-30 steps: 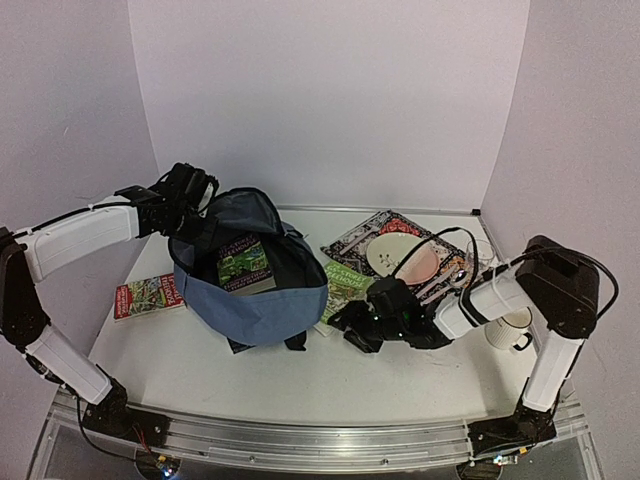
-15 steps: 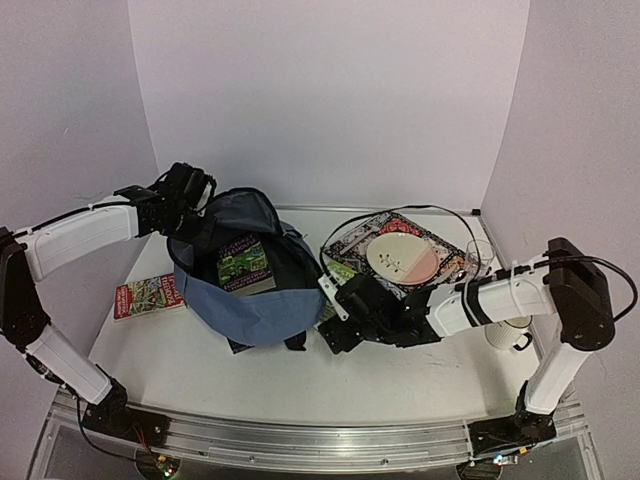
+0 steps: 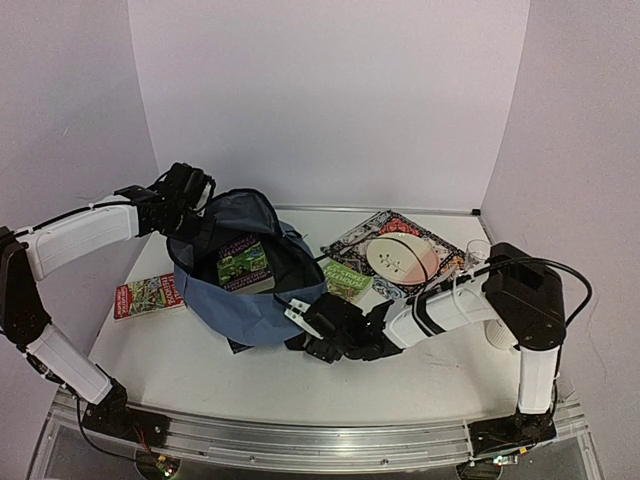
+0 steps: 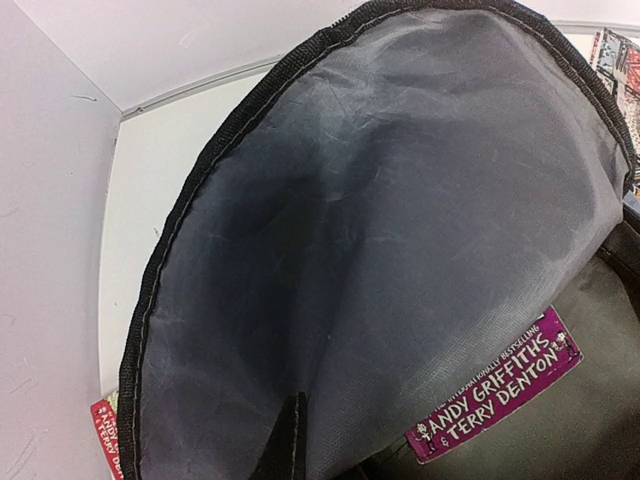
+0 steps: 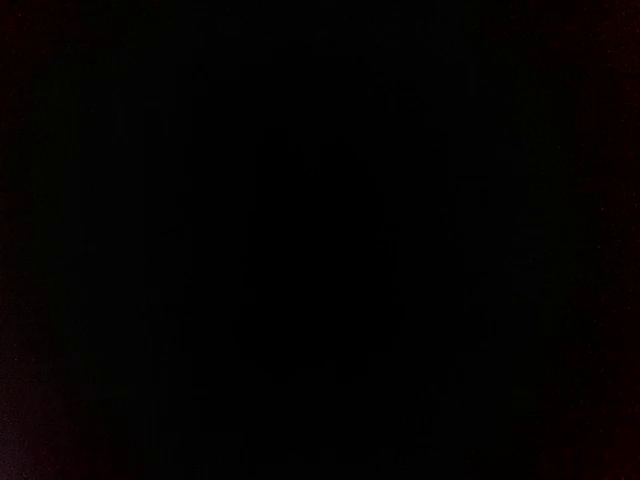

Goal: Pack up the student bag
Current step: Grab the book from the center of the board.

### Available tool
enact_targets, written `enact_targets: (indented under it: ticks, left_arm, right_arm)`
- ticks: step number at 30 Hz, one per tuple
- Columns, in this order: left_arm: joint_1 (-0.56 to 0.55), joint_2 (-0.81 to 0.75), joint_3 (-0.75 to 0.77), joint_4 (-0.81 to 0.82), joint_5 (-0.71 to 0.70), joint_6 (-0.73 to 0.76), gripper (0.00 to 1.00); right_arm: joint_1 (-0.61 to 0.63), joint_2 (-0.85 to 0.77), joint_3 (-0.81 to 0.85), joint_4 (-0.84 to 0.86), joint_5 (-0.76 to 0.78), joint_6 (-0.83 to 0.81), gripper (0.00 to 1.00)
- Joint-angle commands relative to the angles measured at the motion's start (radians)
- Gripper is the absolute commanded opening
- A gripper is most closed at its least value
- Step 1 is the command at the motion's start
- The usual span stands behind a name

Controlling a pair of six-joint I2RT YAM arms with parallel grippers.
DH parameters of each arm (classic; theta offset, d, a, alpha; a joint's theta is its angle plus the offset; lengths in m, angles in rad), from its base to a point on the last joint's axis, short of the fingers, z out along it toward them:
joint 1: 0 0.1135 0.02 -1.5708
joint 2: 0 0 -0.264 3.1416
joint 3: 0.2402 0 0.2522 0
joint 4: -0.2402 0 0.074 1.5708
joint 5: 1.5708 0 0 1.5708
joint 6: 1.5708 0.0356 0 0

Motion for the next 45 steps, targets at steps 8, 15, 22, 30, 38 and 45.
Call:
enact_targets:
  ticks: [8, 15, 22, 30, 38, 45]
  left_arm:
    - [0.016, -0.006, 0.03, 0.027, -0.002, 0.011, 0.0]
    - [0.017, -0.008, 0.03, 0.028, 0.03, 0.024, 0.0]
    - [0.017, -0.01, 0.036, 0.029, 0.052, 0.043, 0.0]
    - [0.017, -0.005, 0.038, 0.029, 0.069, 0.061, 0.0]
    - [0.016, -0.007, 0.059, 0.031, 0.161, 0.114, 0.0]
    - [0.016, -0.018, 0.087, 0.029, 0.326, 0.186, 0.0]
  right_arm:
    - [0.007, 0.113, 0.054, 0.036, 0.254, -0.147, 0.68]
    - [0.029, -0.059, -0.062, 0.012, 0.252, -0.156, 0.26]
    - [0.051, -0.3, -0.115, -0.138, 0.183, -0.149, 0.0]
    - [0.068, -0.496, -0.061, -0.288, 0.105, -0.163, 0.0]
    - [0.069, -0.633, 0.096, -0.428, 0.109, -0.335, 0.0]
    - [0.069, -0.701, 0.194, -0.432, -0.028, -0.592, 0.0]
